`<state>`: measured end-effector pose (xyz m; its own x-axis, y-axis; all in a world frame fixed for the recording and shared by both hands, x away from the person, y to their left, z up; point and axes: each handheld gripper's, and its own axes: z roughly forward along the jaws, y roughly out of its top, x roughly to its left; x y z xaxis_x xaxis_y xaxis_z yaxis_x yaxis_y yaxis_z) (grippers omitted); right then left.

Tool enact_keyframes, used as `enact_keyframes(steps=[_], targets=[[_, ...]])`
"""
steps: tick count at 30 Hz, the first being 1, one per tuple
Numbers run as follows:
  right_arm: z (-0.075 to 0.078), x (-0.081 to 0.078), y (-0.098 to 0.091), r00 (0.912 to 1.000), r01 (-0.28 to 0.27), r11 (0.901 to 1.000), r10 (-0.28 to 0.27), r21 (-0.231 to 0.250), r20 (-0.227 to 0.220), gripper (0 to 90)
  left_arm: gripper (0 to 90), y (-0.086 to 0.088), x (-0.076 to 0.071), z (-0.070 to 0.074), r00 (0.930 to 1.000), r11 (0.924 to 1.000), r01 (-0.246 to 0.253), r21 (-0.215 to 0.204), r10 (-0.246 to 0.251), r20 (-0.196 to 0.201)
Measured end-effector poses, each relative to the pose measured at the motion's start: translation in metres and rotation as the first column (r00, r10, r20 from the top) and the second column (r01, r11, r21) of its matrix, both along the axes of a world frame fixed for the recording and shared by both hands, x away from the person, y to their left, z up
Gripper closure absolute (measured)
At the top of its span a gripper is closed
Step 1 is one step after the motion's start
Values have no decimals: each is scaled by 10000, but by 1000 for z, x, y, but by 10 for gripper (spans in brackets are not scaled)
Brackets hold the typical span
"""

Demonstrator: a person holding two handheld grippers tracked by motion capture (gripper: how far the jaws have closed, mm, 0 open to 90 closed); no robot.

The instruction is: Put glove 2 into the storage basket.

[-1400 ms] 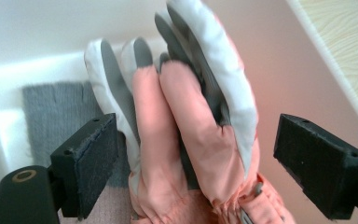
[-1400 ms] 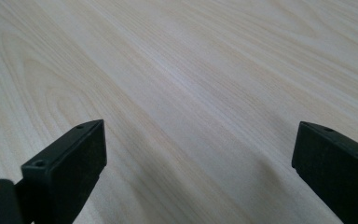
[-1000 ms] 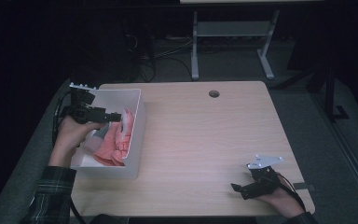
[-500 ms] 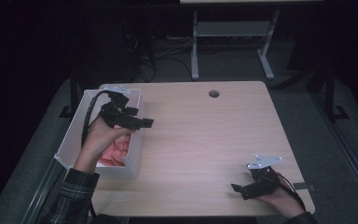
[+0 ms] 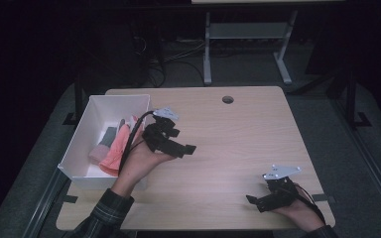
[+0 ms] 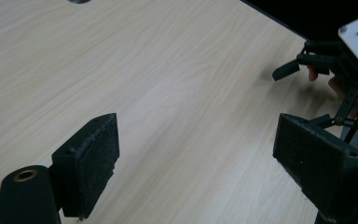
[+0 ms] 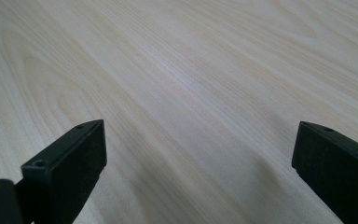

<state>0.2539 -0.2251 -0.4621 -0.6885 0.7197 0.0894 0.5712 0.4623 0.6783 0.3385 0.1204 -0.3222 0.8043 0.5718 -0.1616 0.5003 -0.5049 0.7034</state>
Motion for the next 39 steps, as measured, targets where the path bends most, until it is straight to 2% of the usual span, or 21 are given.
enact_keyframes(steps=[2,7,15,18,22,26,29,30,33,39], targets=[[0,0,0,10000,0,10000,0,1,-3,27,140,-5,-3,-7,9999,9998,127,128,-128,58],[0,0,0,10000,-38,10000,38,-7,38,27,140,-15,-11,-30,9995,9995,321,-23,-321,15],[-1,0,0,9999,-94,9999,95,-112,39,27,140,-21,-18,-64,9971,9969,748,234,-745,-130],[-2,0,1,9999,-111,9999,111,-112,23,27,140,-23,-22,-75,9956,9948,939,405,-939,2],[-3,0,1,10000,-65,9999,65,-115,45,27,139,-24,-28,-89,9950,9943,993,394,-995,32],[-3,0,1,9999,-68,9999,69,-119,94,27,139,-25,-34,-105,9945,9930,1040,562,-1044,51],[-4,0,1,9999,-44,9999,45,-128,110,27,139,-25,-38,-114,9938,9911,1099,750,-1106,55],[-4,0,1,9999,-45,9999,47,-132,117,27,139,-25,-39,-116,9945,9922,1031,700,-1040,85],[-4,1,1,9999,-35,9999,37,-136,120,27,139,-24,-41,-120,9925,9877,1161,1043,-1193,252],[-4,2,1,9997,-97,9998,100,-148,202,27,139,-24,-42,-124,9926,9876,1166,1048,-1195,217]])
